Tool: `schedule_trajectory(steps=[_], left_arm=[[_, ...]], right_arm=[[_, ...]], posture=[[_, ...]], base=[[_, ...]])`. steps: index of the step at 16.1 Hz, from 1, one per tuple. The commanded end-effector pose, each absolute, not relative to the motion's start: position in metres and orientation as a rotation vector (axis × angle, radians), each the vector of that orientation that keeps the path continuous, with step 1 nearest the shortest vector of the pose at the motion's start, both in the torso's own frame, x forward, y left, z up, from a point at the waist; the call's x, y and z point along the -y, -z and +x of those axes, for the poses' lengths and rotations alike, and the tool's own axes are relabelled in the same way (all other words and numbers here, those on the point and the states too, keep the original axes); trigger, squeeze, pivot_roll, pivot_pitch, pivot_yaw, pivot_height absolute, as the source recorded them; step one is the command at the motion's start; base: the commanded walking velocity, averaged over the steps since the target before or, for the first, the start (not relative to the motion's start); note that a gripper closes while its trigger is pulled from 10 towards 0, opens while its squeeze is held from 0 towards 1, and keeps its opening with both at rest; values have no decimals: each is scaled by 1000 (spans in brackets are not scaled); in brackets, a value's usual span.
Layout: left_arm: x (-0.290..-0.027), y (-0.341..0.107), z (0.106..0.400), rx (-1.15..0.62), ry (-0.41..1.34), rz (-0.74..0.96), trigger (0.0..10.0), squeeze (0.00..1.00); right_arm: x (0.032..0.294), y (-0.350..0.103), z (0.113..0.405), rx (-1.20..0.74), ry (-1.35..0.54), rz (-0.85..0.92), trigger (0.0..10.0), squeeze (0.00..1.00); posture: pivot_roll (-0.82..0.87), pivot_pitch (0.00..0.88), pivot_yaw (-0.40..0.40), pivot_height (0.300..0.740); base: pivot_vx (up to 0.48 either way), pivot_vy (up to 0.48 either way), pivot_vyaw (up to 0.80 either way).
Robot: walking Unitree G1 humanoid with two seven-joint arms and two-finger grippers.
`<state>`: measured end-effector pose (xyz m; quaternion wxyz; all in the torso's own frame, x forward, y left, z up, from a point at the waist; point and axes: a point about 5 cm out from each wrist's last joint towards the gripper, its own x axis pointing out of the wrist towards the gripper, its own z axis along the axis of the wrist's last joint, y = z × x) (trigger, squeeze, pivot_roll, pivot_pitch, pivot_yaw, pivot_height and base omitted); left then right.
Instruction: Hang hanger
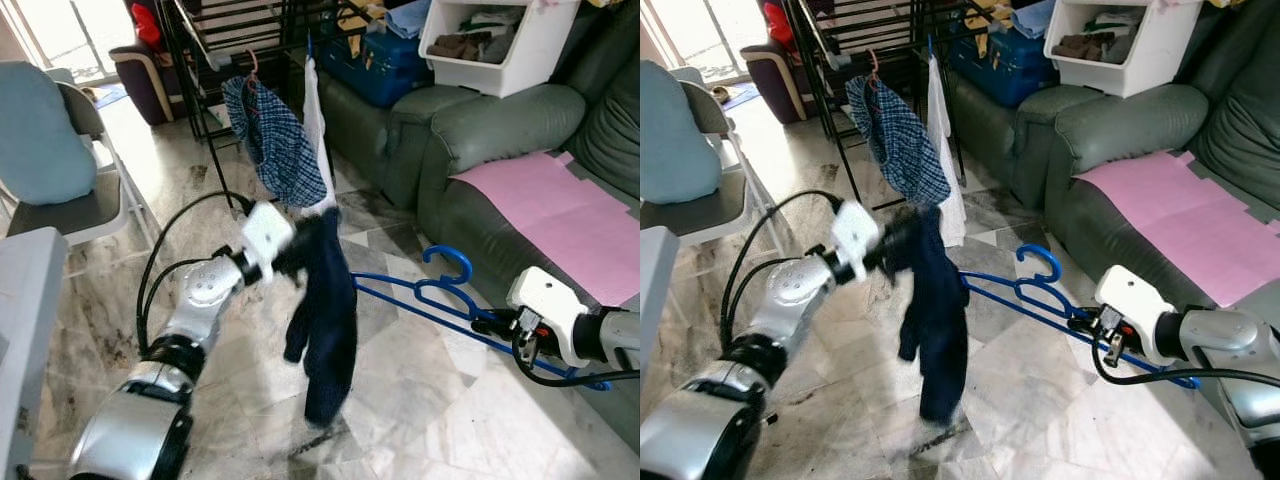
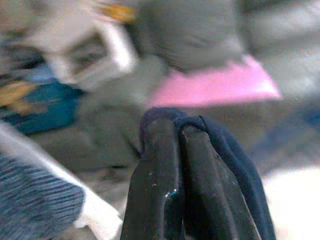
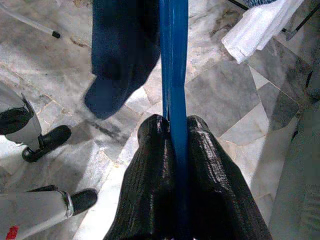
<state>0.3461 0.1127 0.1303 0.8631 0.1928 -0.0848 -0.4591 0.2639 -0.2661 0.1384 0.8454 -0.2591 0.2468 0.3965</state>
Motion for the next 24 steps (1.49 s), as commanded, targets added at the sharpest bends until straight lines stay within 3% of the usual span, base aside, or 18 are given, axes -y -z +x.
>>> schedule_trajectory(steps=[1,5,9,13,16,19,21,24], left_arm=[[-118,-136,342,192,1060,510,10000,0],[-130,-164,344,278,1122,648,10000,0],[-115,-212,347,540,1100,703,10000,0],[-102,-231,341,681,1121,732,10000,0],[-104,-231,344,680,1104,770,10000,0],[-112,-219,348,608,1088,795,10000,0],[-117,-209,350,556,1077,824,10000,0],[-122,-204,352,517,1070,851,10000,0]], right_arm=[[269,-142,264,-509,-829,-572,10000,0],[270,-145,266,-482,-814,-534,10000,0],[263,-134,266,-488,-839,-453,10000,0],[254,-126,267,-484,-862,-391,10000,0],[259,-122,266,-498,-827,-415,10000,0],[274,-140,294,-339,-553,-473,10000,0],[270,-167,295,-235,-622,-371,10000,0],[280,-180,277,-328,-782,-337,10000,0]], posture=[[-129,0,72,740],[-121,0,69,740],[-112,0,56,740],[-101,0,52,740],[-101,0,54,740],[-106,0,56,740],[-105,0,58,740],[-105,0,58,740]], base=[[0,0,0],[0,0,0],[0,0,0],[0,0,0],[0,0,0],[0,0,0],[0,0,0],[0,0,0]])
